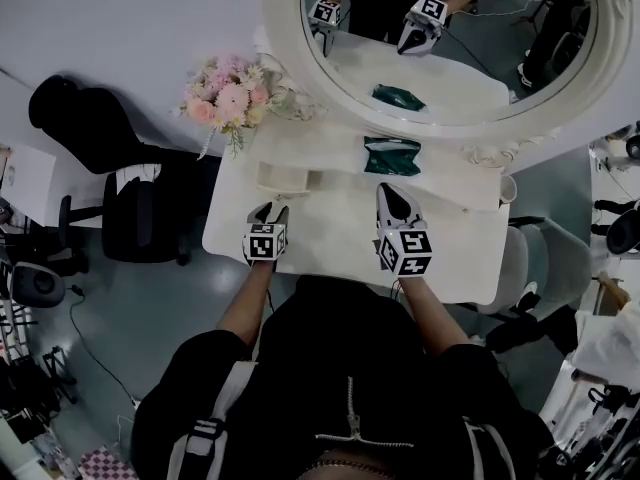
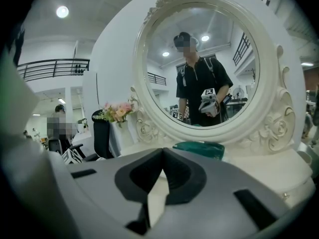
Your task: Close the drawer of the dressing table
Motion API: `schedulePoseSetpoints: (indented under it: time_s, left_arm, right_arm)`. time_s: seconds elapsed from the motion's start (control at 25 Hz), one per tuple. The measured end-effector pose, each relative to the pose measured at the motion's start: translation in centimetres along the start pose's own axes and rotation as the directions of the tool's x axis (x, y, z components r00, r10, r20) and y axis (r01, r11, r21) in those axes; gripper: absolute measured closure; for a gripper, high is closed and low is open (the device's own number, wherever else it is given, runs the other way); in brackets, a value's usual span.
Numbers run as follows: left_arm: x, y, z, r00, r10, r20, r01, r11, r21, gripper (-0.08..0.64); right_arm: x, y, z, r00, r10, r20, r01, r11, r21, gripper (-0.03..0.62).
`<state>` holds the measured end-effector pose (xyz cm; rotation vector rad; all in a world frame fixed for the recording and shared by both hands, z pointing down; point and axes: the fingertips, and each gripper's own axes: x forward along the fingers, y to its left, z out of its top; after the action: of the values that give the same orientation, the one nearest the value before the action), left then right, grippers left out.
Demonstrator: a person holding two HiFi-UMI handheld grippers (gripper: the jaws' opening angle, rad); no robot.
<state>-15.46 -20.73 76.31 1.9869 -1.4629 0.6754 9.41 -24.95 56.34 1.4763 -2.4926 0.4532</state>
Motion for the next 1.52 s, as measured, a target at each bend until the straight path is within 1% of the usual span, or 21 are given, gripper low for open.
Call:
schedulePoseSetpoints:
  time_s: [0.12, 0.44, 0.48, 0.52, 0.64, 0.92, 1.2, 1.52]
  left_arm:
    - [0.7, 0.6, -0.2, 1.000, 0.013, 0.005, -0.013, 1.000, -0.021, 0.395]
    - [1.7, 0.9, 0.5, 1.000, 0.005, 0.009, -0.005, 1.000, -0.023, 0.405]
    - [1.8, 1.0, 0.6, 1.000, 0.007, 0.009, -0.006, 1.000, -0.020, 0.418]
    - [1.9, 1.0, 0.8, 1.000, 0.009, 0.007, -0.008, 1.000, -0.014, 0.449]
    - [1.9, 1.0, 0.9, 1.000, 0.017, 0.006, -0.017, 1.000, 0.004, 0.460]
    - [1.8, 0.8, 1.1, 1.000, 0.022, 0.019, -0.022, 1.000, 0.018, 0.463]
    - [1.0, 0.7, 2.5, 0.997, 0.027, 0.072, -0.029, 0.999, 0.033, 0.465]
    - [1.0, 0.5, 3.0, 0.996, 0.020, 0.084, -0.022, 0.999, 0.028, 0.465]
  right_arm:
    - [-0.3, -0.5, 0.1, 1.000, -0.012, 0.003, 0.012, 1.000, 0.000, 0.592]
    - [-0.9, -1.4, 0.1, 0.999, -0.044, 0.002, 0.044, 0.999, 0.009, 0.592]
    - [-0.9, -1.5, 0.1, 0.999, -0.047, 0.002, 0.047, 0.999, 0.010, 0.592]
    - [-0.9, -1.6, 0.1, 0.999, -0.049, 0.002, 0.049, 0.999, 0.010, 0.592]
    - [-1.0, -1.9, 0.1, 0.998, -0.059, 0.004, 0.059, 0.998, 0.014, 0.592]
    - [-1.2, -2.4, 0.0, 0.997, -0.074, 0.004, 0.074, 0.997, 0.023, 0.592]
    - [-0.9, -2.1, 0.1, 0.998, -0.070, 0.003, 0.070, 0.997, 0.025, 0.592]
    - [-0.5, -2.0, 0.2, 0.998, -0.065, 0.004, 0.065, 0.998, 0.024, 0.592]
